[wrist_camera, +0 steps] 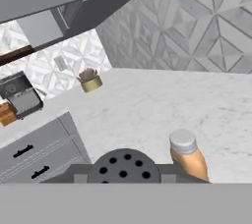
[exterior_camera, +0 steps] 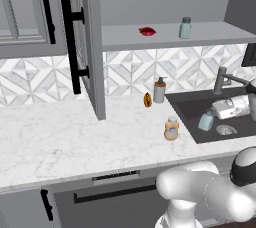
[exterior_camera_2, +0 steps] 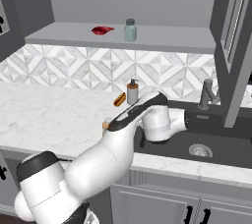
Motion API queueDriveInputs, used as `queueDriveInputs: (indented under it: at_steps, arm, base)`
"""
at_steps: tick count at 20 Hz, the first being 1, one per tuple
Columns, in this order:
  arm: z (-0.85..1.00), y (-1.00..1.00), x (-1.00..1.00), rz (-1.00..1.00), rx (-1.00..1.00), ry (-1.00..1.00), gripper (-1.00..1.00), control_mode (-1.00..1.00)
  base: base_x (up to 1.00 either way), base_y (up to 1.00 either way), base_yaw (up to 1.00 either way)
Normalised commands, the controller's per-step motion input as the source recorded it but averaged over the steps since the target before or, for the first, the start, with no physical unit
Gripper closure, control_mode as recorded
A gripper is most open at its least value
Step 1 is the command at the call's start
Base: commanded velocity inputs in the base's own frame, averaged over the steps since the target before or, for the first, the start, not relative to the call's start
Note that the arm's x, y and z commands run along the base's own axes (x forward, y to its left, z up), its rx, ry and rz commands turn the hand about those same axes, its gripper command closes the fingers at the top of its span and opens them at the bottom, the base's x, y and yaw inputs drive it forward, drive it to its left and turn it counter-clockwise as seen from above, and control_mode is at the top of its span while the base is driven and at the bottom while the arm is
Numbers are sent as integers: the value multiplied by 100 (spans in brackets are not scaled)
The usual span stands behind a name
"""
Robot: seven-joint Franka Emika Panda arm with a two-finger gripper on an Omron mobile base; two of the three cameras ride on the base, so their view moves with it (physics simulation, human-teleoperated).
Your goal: Put the shaker and condiment bottle from the counter next to their counterparts in the cabinet.
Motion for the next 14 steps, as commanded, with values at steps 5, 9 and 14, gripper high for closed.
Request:
queueDriveInputs:
  at_steps: [5,9,14]
  arm:
    - [74,0,-29,-9,-3,-9,100,-100]
    - [57,9,-17,-10,-7,-11,100,-100]
    - [69,2,-6,-19,-4,-3,100,-100]
  base:
    - [0,0,0]
    - [0,0,0]
    - [0,0,0]
